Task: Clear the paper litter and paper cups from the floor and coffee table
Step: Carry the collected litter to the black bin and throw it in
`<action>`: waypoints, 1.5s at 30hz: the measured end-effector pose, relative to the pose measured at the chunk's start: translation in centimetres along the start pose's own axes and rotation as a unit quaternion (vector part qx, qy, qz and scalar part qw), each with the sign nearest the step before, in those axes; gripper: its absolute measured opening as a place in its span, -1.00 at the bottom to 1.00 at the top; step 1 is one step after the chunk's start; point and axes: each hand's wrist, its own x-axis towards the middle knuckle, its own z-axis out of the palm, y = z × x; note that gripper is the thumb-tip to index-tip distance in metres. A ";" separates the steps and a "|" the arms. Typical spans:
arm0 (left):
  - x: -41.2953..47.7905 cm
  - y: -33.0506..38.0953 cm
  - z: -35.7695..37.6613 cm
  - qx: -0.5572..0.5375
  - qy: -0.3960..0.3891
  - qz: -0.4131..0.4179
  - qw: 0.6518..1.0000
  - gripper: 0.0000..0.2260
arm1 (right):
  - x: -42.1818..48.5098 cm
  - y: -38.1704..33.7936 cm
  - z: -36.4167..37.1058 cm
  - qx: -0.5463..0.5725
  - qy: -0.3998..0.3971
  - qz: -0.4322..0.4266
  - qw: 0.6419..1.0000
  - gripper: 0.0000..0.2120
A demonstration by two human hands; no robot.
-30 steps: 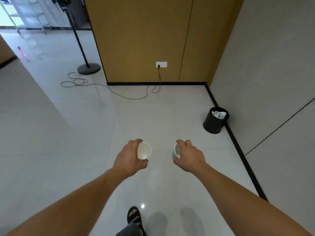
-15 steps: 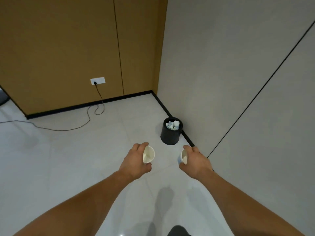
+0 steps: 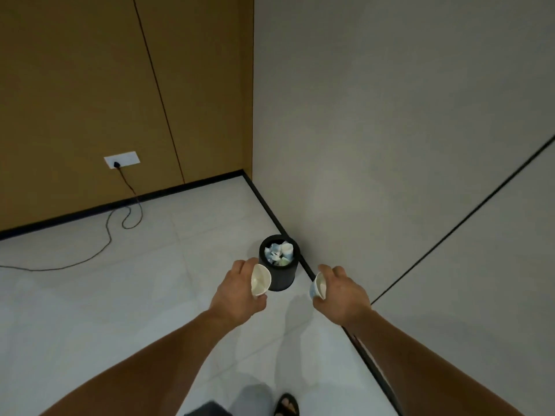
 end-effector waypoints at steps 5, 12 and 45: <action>7.0 0.5 1.5 -0.011 -0.018 -0.027 0.999 -0.27 | 8.5 1.8 -2.3 -0.008 -0.032 -0.008 0.999 -0.28; 21.3 -2.8 3.9 -0.025 -0.042 -0.069 0.996 -0.25 | 23.4 1.9 -2.5 -0.036 -0.066 -0.030 0.997 -0.28; 49.8 -26.1 43.5 0.124 -0.076 -0.106 0.984 -0.18 | 64.8 14.1 34.5 -0.137 -0.182 -0.200 0.953 -0.29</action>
